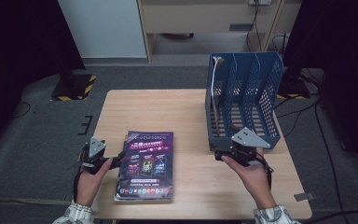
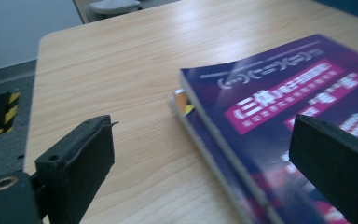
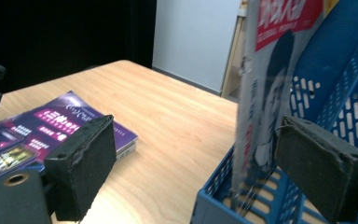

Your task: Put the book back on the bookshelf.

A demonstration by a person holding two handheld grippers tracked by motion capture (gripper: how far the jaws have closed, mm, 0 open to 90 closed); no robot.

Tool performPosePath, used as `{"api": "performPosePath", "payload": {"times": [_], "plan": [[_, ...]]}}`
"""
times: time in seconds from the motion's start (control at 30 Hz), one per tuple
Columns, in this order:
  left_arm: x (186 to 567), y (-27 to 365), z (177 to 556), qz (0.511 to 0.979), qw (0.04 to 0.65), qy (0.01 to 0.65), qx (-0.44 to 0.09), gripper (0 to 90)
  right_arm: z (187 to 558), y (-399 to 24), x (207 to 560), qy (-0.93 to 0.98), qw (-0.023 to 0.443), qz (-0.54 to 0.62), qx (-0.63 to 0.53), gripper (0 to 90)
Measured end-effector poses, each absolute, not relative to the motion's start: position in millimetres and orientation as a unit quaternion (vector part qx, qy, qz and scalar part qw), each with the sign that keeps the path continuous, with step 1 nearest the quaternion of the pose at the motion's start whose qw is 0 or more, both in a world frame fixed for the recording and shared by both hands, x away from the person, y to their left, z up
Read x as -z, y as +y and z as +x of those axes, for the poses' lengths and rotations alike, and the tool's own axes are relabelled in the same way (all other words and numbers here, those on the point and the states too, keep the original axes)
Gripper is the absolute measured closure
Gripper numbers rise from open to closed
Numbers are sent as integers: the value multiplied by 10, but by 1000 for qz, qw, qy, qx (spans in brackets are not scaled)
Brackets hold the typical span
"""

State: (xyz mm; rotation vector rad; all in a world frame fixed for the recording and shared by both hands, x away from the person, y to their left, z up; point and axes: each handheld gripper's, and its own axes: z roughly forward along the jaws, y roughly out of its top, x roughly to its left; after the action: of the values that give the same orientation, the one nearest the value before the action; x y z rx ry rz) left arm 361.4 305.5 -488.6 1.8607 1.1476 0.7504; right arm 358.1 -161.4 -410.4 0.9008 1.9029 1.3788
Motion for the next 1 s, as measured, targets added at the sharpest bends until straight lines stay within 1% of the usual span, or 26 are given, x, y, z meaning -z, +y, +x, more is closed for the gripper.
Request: {"api": "performPosePath", "payload": {"times": [0.03,0.13,0.17,0.27,0.3,0.33,0.37,0.4,0.57,0.77,0.8,0.87,0.93,1.0], "plan": [[4865,3020,3588,741,403,445,-300,63,3559,-1568,4138,727,307,334,-516,131],[4860,2993,3582,742,404,445,-299,63,3541,-1510,4161,735,306,327,-509,138],[4858,2979,3572,743,403,442,-299,64,3513,-1445,4169,737,299,322,-514,168],[4856,2966,3567,746,402,441,-296,66,3501,-1381,4185,740,293,320,-514,169],[4855,2959,3569,747,403,439,-294,96,3485,-1281,4226,745,282,317,-514,172],[4855,2955,3573,748,405,438,-292,96,3485,-1281,4226,745,282,317,-514,172],[4855,2939,3581,750,407,435,-288,96,3472,-1192,4262,755,280,307,-508,195],[4855,2939,3581,750,407,435,-288,96,3472,-1192,4262,755,280,307,-508,195],[4864,2912,3578,754,403,434,-284,96,3446,-884,4443,777,239,299,-500,157],[4873,2906,3575,750,394,442,-296,92,3412,-684,4577,789,226,291,-492,144],[4879,2900,3580,752,396,440,-291,108,3394,-635,4617,791,225,287,-491,167],[4885,2893,3583,754,394,438,-291,124,3409,-600,4638,792,219,287,-492,177],[4898,2880,3594,758,393,436,-285,158,3435,-542,4658,796,213,286,-489,256],[4915,2865,3607,759,392,440,-278,156,3457,-509,4665,799,205,284,-489,257]]}}
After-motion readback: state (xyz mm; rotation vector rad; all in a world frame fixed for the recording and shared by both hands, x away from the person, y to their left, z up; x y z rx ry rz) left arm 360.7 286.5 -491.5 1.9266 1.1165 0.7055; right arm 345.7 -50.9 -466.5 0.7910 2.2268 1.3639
